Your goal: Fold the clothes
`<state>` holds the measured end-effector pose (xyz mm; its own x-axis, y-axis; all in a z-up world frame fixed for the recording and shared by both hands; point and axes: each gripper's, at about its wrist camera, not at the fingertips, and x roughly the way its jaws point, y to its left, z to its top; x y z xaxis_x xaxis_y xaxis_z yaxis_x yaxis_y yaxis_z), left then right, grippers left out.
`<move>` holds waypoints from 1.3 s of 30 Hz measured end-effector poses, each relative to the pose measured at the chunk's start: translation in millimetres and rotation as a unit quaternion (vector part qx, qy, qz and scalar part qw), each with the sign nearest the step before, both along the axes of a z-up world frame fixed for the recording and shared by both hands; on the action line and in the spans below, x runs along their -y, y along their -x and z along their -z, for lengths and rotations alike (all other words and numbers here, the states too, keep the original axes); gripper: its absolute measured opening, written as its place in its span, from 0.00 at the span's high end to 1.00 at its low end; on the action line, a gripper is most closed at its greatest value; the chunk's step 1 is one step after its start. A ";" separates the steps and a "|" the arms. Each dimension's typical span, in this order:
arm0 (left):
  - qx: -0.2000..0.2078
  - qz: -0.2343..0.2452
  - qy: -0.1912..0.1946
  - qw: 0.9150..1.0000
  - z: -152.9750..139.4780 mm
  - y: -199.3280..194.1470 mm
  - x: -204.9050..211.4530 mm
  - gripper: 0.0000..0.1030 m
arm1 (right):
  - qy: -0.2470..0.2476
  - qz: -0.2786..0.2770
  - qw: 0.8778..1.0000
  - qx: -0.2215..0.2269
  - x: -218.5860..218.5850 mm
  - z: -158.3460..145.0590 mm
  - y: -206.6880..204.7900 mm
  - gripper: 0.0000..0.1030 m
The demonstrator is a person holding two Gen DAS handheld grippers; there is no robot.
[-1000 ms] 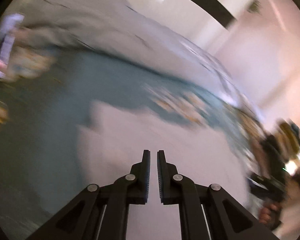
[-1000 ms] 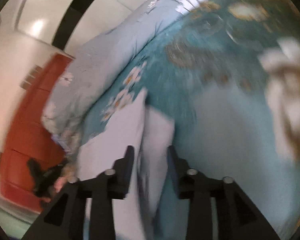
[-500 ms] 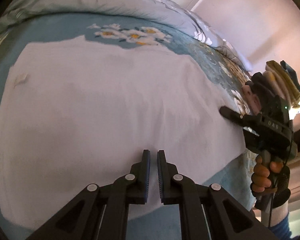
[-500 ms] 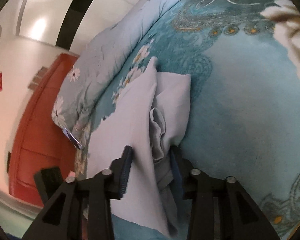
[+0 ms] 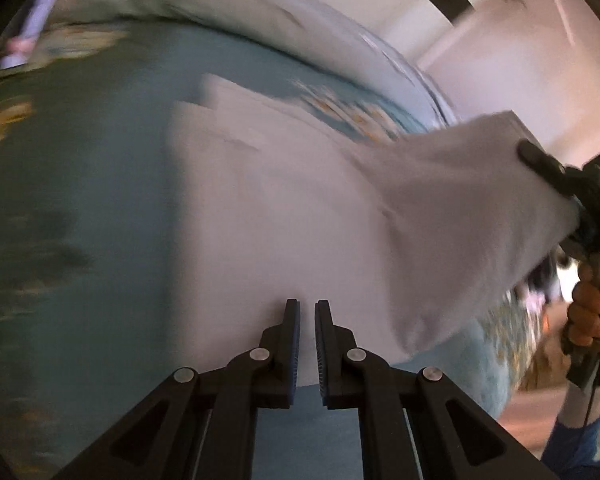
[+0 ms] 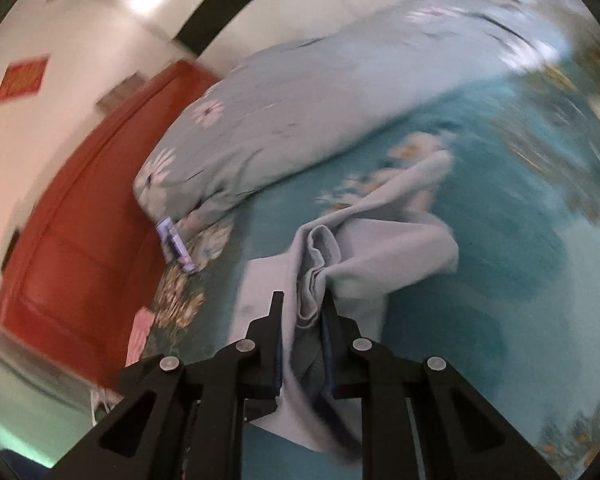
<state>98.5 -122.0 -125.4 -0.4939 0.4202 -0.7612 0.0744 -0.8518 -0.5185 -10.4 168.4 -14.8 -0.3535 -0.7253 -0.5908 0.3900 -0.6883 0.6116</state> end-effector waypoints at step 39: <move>-0.075 0.015 -0.034 0.996 -39.2 -3.0 38.7 0.47 | -0.036 0.002 0.996 0.079 20.2 71.2 -63.0 0.64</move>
